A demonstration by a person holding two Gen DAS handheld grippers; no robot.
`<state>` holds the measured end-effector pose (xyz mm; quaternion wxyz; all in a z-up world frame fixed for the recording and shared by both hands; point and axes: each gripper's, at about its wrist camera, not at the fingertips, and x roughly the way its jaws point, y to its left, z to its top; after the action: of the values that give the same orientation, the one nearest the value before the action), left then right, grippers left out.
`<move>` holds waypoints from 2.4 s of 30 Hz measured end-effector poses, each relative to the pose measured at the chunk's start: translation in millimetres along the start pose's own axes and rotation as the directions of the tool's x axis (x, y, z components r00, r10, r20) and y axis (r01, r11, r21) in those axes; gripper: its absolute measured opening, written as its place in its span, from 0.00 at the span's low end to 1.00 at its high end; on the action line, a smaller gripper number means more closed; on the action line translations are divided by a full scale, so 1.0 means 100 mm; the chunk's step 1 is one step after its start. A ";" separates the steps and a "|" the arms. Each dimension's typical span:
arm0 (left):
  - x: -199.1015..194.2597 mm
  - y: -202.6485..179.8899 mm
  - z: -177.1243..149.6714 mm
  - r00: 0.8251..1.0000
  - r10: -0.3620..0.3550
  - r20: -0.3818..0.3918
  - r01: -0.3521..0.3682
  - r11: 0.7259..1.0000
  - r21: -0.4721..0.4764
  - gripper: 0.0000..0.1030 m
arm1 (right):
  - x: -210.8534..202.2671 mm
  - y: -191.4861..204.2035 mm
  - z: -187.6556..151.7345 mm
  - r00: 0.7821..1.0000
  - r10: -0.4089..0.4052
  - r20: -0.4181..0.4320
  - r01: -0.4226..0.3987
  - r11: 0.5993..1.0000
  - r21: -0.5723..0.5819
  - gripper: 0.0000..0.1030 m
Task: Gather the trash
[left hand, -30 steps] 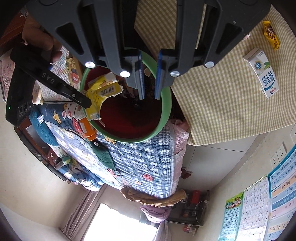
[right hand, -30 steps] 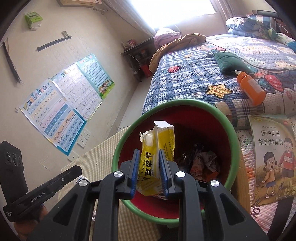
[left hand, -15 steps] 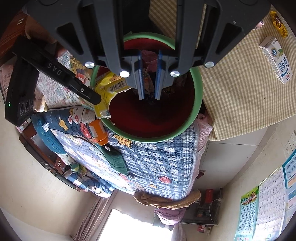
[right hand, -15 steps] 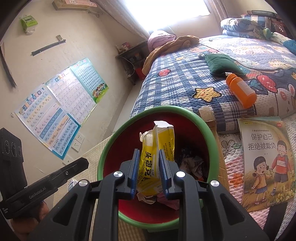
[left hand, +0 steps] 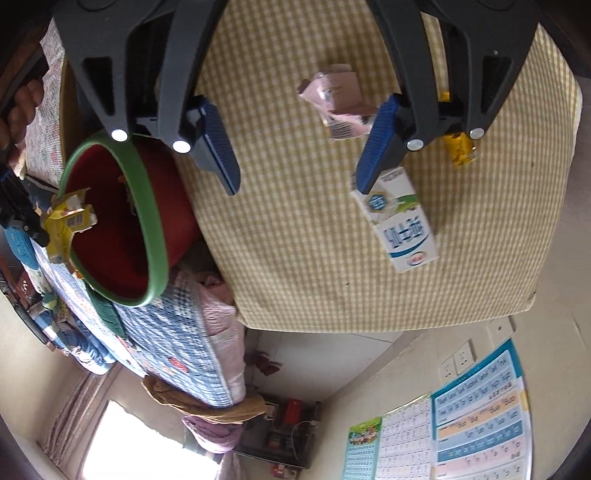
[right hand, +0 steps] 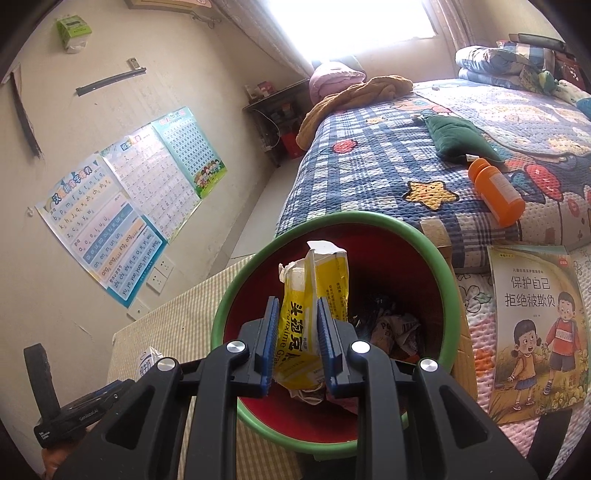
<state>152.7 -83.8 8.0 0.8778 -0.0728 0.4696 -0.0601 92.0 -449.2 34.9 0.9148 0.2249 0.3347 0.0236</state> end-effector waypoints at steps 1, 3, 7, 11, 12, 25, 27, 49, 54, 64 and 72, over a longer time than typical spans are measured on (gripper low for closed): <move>0.01 0.14 -0.03 1.000 0.030 -0.009 -0.030 0.999 -0.023 0.65 | 0.01 0.03 0.00 1.000 -0.001 -0.003 0.001 1.000 -0.007 0.20; 0.00 0.39 -0.10 0.997 0.078 -0.020 -0.079 0.995 -0.062 0.66 | 0.03 0.09 -0.01 1.000 -0.007 -0.007 0.007 1.000 -0.024 0.20; 0.05 0.80 -0.23 0.988 0.146 -0.057 -0.152 0.981 -0.123 0.68 | 0.08 0.18 -0.04 1.000 -0.018 -0.024 0.017 0.999 -0.045 0.20; 0.16 1.04 -0.31 0.981 0.161 -0.110 -0.177 0.971 -0.159 0.68 | 0.15 0.26 -0.08 0.999 -0.030 -0.042 0.028 0.997 -0.065 0.20; 0.19 1.08 -0.33 0.980 0.158 -0.124 -0.177 0.970 -0.165 0.68 | 0.16 0.27 -0.08 0.998 -0.032 -0.046 0.029 0.997 -0.068 0.20; 0.36 1.08 -0.38 0.976 0.118 -0.185 -0.149 0.975 -0.163 0.13 | 0.17 0.21 -0.08 0.999 -0.034 -0.040 0.032 0.998 -0.055 0.20; 0.27 0.96 -0.30 0.980 0.118 -0.158 -0.141 0.980 -0.142 0.07 | 0.15 0.17 -0.08 0.999 -0.032 -0.037 0.031 0.999 -0.045 0.20; -0.16 -1.63 0.61 0.936 -0.351 -0.007 0.343 0.912 0.222 0.06 | -0.09 -0.24 0.04 0.998 -0.058 0.007 0.058 0.998 0.015 0.20; 0.02 -1.93 0.66 0.919 -0.390 -0.062 0.393 0.887 0.242 0.13 | -0.05 -0.31 0.04 0.997 -0.074 -0.011 0.074 0.997 0.015 0.22; -0.04 -1.74 0.76 0.912 -0.411 -0.012 0.407 0.899 0.162 0.84 | -0.09 -0.31 0.06 0.995 -0.101 0.017 0.101 0.994 0.030 0.77; -0.28 -1.27 0.71 0.934 -0.352 0.056 0.346 0.933 0.102 0.94 | -0.13 0.02 0.08 0.997 -0.074 0.023 0.074 0.997 -0.030 0.90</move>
<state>191.3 -198.5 93.0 0.8721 -0.1175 0.4137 -0.2334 86.8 -452.7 49.4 0.9220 0.1984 0.3324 -0.0076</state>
